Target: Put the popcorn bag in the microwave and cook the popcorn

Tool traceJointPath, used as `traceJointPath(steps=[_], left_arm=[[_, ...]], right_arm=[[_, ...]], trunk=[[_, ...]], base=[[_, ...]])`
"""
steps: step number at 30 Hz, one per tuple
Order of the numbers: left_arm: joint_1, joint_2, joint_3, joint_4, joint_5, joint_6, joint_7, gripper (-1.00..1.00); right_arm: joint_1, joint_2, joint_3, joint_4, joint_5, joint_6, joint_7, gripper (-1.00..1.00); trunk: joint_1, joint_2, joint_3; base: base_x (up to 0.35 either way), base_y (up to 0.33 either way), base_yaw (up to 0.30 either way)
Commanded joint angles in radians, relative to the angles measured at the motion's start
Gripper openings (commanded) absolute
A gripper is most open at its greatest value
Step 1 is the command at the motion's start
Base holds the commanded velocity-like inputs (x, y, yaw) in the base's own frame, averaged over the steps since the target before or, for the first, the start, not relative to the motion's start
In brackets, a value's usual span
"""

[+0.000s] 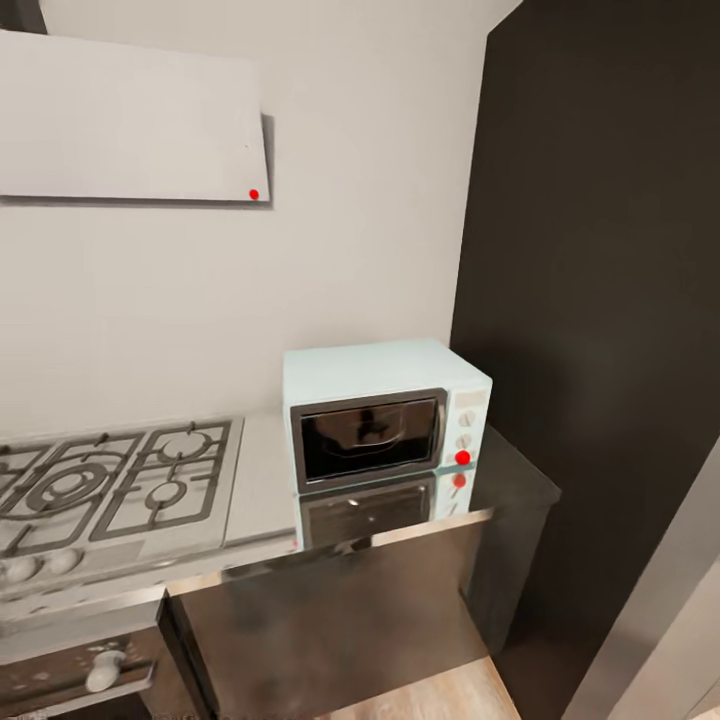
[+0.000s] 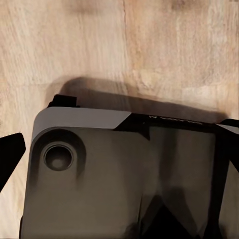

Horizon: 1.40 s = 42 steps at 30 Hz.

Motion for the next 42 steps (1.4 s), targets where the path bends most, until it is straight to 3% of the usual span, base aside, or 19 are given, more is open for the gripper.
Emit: traceJointPath(steps=[1, 23, 31, 42], left_arm=[[-0.001, 0.0, -0.008, 0.002, 0.01, -0.004, -0.003, 1.0], [-0.001, -0.002, -0.008, 0.002, 0.009, -0.004, -0.003, 1.0], [-0.001, -0.001, -0.008, 0.002, 0.006, -0.004, -0.004, 1.0], [-0.001, 0.001, -0.008, 0.001, 0.01, -0.004, -0.003, 1.0]], right_arm=[[-0.001, 0.0, -0.008, 0.001, 0.01, 0.002, 0.001, 1.0], [-0.001, 0.0, -0.008, 0.001, 0.01, 0.002, 0.002, 1.0], [-0.001, 0.0, -0.009, 0.001, 0.009, 0.002, 0.001, 1.0], [-0.001, -0.002, -0.01, 0.001, 0.009, 0.001, 0.001, 1.0]], trunk=[[0.0, -0.001, -0.001], [0.0, -0.001, -0.001], [0.0, -0.001, -0.001], [0.0, -0.001, -0.001]], base=[[0.0, 0.0, 0.244], [0.0, 0.0, 0.243], [0.0, -0.01, 0.033], [0.0, -0.256, 0.0]])
